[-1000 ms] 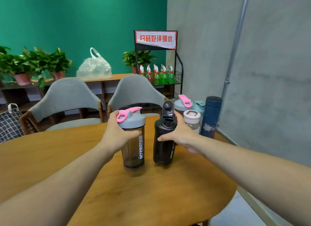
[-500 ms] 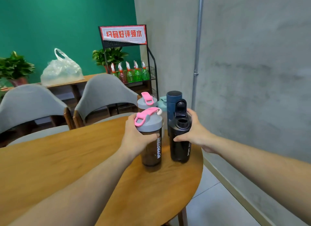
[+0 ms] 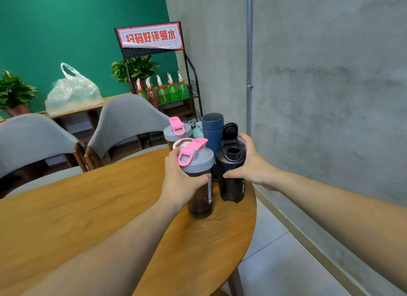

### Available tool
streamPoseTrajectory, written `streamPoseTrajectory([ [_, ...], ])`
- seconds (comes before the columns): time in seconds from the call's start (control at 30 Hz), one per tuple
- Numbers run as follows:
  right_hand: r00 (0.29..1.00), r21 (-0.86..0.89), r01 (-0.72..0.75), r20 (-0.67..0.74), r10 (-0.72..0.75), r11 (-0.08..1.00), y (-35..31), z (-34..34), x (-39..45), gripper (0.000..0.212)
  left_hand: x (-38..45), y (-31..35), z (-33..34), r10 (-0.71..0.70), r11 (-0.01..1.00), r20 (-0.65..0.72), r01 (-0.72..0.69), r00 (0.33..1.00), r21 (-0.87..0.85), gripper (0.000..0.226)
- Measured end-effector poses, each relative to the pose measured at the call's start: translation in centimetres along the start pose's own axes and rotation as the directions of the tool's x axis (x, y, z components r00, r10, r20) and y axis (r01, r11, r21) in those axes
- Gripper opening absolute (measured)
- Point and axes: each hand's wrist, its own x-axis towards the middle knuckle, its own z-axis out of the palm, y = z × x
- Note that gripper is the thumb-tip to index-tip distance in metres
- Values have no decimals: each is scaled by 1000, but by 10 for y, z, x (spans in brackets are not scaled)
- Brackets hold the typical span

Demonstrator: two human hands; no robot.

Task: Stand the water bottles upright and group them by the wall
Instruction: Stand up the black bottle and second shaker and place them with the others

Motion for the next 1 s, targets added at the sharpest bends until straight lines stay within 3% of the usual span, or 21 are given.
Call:
streamPoseTrajectory([
  [0.17, 998, -44, 38, 42, -36, 998, -2, -2, -2, 118, -1, 1, 7, 17, 1000, -47, -16, 999, 13, 97],
  [0.37, 996, -100, 80, 47, -75, 992, -1, -3, -3, 115, -6, 4, 21, 0, 989, -203, 31, 979, 147, 104],
  [0.5, 984, -94, 172, -21, -175, 980, -5, -10, -2, 107, -8, 6, 30, -4, 982, -239, 49, 971, 180, 108],
  [0.67, 965, -174, 257, -14, -263, 951, -18, -20, -10, 63, -10, 10, 29, 9, 973, -218, 41, 976, 225, 106],
  [0.77, 956, -277, 267, -43, -289, 923, -15, -21, -16, 39, -11, 12, 20, 97, 950, -193, -33, 976, 310, 105],
  [0.9, 960, -320, 246, -46, -275, 915, -11, -20, -20, 27, -15, 17, 10, 274, 880, -86, -214, 958, 425, 94],
  [1.0, 962, -348, 230, -62, -267, 909, -12, -19, -20, 26, -13, 19, 8, 325, 834, 9, -291, 946, 468, 81],
])
